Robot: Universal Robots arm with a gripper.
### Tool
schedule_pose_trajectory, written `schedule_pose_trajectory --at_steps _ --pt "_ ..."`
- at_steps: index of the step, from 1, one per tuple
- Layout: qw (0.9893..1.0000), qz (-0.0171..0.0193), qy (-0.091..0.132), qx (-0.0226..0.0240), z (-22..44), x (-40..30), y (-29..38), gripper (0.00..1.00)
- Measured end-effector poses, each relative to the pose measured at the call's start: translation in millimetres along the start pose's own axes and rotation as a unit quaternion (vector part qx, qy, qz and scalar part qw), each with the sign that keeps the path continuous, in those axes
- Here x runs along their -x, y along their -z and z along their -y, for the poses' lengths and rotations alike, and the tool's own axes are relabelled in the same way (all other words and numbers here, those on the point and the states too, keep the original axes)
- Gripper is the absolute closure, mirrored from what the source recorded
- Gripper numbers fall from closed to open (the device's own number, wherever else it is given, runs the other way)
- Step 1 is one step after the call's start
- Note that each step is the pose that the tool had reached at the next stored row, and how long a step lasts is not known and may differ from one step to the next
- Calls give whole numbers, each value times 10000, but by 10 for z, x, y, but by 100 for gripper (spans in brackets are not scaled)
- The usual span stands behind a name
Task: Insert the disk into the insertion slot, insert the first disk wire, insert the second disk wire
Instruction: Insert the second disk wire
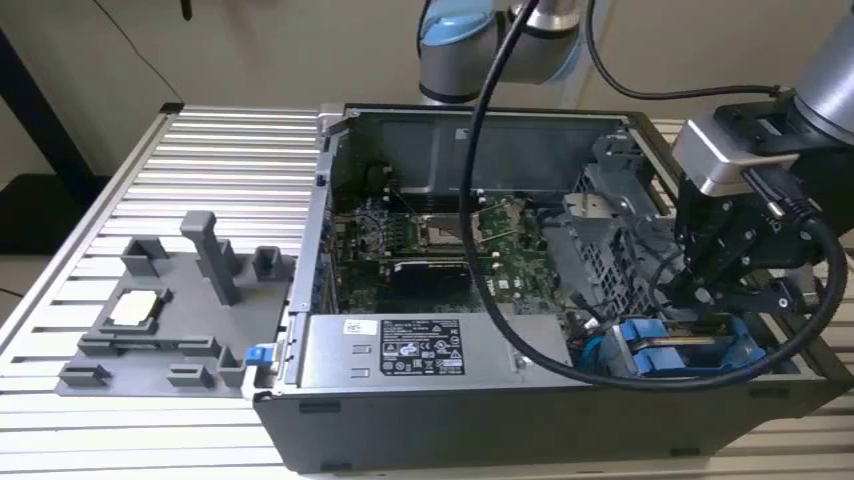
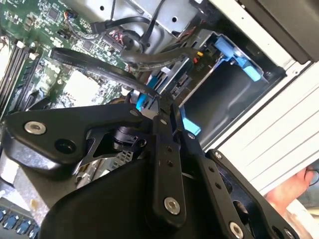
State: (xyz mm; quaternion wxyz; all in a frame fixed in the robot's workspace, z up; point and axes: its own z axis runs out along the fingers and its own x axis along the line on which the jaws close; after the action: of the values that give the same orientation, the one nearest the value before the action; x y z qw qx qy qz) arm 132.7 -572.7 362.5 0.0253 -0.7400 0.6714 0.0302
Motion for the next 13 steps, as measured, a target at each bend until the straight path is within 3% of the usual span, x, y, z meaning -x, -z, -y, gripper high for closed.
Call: schedule_pose_trajectory --at_steps 5,13 --pt "10000 3 -2 23 68 -44 -12 84" --pt "10000 7 -46 18 89 -49 -34 84"
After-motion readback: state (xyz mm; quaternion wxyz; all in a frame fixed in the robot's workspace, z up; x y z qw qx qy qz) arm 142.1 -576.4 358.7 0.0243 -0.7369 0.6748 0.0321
